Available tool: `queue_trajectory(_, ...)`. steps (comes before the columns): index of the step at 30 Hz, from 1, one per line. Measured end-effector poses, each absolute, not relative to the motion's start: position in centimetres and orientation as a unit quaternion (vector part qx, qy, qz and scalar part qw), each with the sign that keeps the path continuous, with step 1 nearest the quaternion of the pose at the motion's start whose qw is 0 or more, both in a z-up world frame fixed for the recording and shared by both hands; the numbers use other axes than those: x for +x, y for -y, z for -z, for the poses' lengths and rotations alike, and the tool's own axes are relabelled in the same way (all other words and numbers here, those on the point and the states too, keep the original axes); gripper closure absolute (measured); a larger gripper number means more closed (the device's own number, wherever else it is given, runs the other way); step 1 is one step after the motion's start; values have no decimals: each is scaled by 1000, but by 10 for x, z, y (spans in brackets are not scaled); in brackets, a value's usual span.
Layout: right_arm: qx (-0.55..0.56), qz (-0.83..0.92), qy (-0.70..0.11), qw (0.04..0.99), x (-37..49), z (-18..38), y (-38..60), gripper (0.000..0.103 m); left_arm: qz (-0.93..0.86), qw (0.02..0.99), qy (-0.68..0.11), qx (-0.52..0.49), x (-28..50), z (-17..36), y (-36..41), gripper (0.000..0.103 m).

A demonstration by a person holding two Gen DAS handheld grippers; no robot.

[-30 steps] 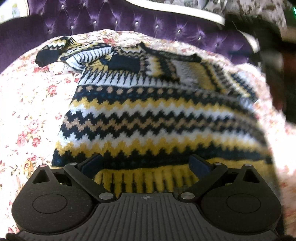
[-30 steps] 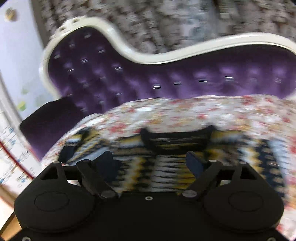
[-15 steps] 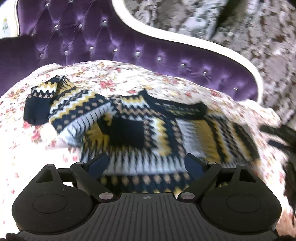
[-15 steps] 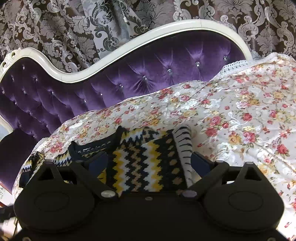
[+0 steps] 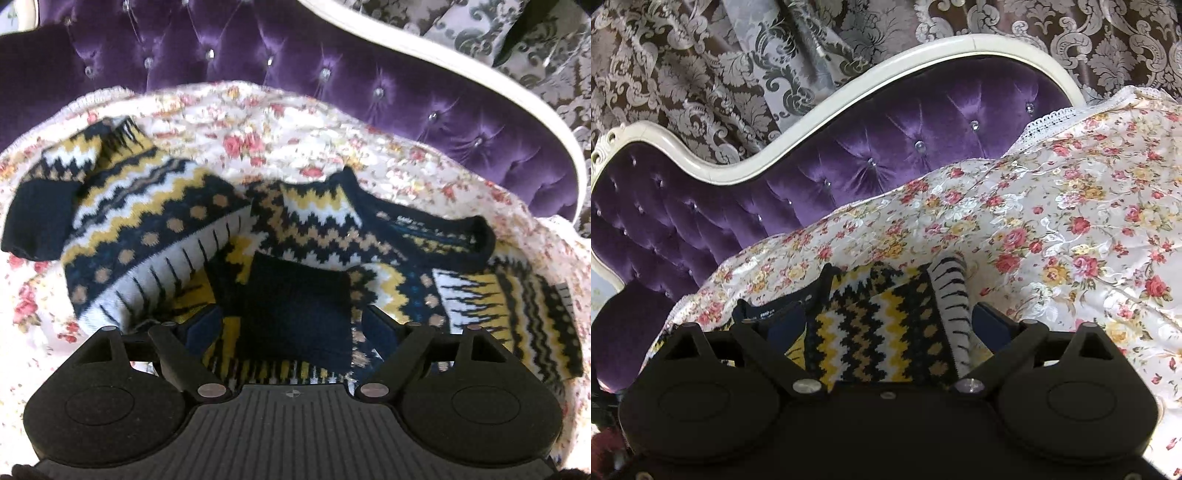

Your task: Fold small clothes

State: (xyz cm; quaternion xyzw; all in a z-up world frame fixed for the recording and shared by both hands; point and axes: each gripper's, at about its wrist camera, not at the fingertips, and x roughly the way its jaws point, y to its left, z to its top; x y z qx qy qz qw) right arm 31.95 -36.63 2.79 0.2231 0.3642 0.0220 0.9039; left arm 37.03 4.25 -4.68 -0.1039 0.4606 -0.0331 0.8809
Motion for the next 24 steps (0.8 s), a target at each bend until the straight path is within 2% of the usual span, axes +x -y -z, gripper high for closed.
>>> queue_trajectory(1, 225, -21, -364, 904, 319, -28, 368, 5, 33, 882, -460, -100, 371, 49, -41, 21)
queue_trajectory(2, 226, -20, -364, 903, 318, -28, 368, 5, 33, 884, -458, -92, 371, 48, -39, 27)
queue_trajectory(3, 227, -19, -364, 903, 318, -28, 369, 5, 35, 885, -456, -86, 371, 47, -37, 42)
queue_trajectory(4, 228, -20, -364, 903, 317, -28, 370, 5, 36, 885, -456, -84, 372, 47, -36, 50)
queue_trajectory(6, 229, -20, -363, 903, 318, -28, 370, 5, 26, 888, -452, -83, 371, 46, -35, 81)
queue_trajectory(8, 231, -20, -366, 902, 318, -28, 371, 5, 35, 893, -440, -87, 369, 45, -34, 90)
queue_trajectory(9, 232, -20, -367, 901, 319, -27, 371, 5, 36, 897, -432, -90, 367, 43, -34, 93)
queue_trajectory(18, 249, 5, -369, 896, 317, -23, 388, 5, 32, 940, -328, -88, 337, -26, -50, 93)
queue_trajectory(24, 226, -1, -394, 891, 322, -15, 377, 5, 5, 929, -362, -82, 353, -8, -67, 93)
